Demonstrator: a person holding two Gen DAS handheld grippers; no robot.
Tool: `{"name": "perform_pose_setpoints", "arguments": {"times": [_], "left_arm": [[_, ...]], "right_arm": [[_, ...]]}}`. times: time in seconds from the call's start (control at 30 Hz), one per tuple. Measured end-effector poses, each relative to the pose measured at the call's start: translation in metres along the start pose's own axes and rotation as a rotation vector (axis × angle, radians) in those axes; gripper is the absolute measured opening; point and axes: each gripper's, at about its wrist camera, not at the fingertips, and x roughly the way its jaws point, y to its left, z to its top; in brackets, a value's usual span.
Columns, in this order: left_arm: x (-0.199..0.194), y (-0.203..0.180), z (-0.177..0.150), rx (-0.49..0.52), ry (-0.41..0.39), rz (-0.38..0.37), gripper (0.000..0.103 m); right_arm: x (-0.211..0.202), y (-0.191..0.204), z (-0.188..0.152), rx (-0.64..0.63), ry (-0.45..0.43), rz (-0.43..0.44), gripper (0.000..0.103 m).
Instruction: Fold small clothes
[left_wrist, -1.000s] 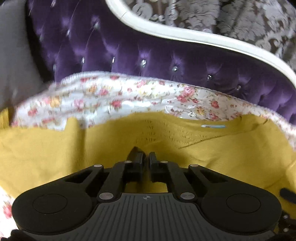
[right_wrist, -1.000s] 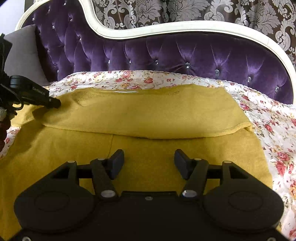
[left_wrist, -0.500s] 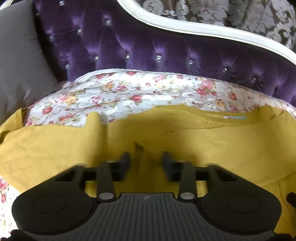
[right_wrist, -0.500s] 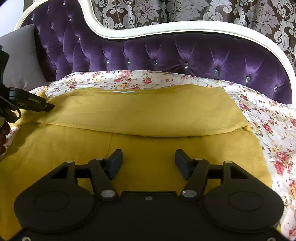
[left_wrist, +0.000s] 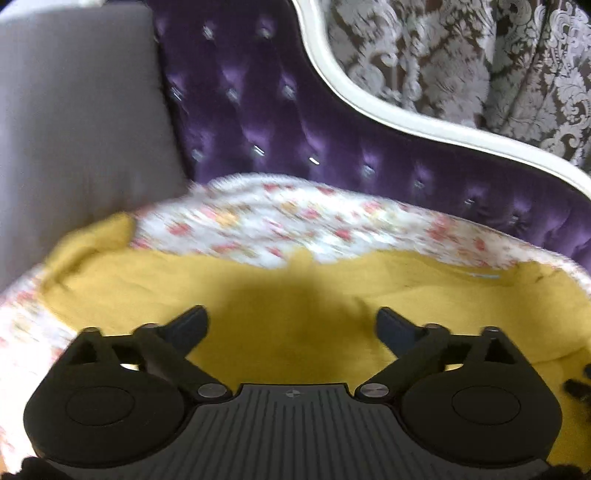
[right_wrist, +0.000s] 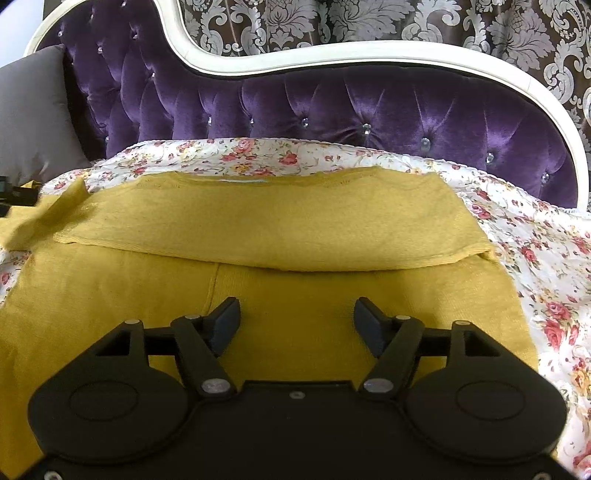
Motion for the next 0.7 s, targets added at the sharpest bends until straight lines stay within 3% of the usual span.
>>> {"name": "perform_pose_setpoints", "arguments": {"times": [0.3,0.4,0.7], "left_arm": [[0.01,0.067,0.019,0.077,-0.062,0.234,0.097],[0.02,0.084,0.023,0.125,-0.066,0.295,0.09],[0.044,0.107,0.016,0.251,-0.025,0.374,0.088]], "right_arm": [[0.0,0.0,-0.001,-0.004,0.0,-0.006,0.071],[0.0,0.0,-0.001,-0.004,0.0,-0.007,0.072],[0.0,0.0,-0.001,-0.003,0.001,-0.016,0.074]]}}
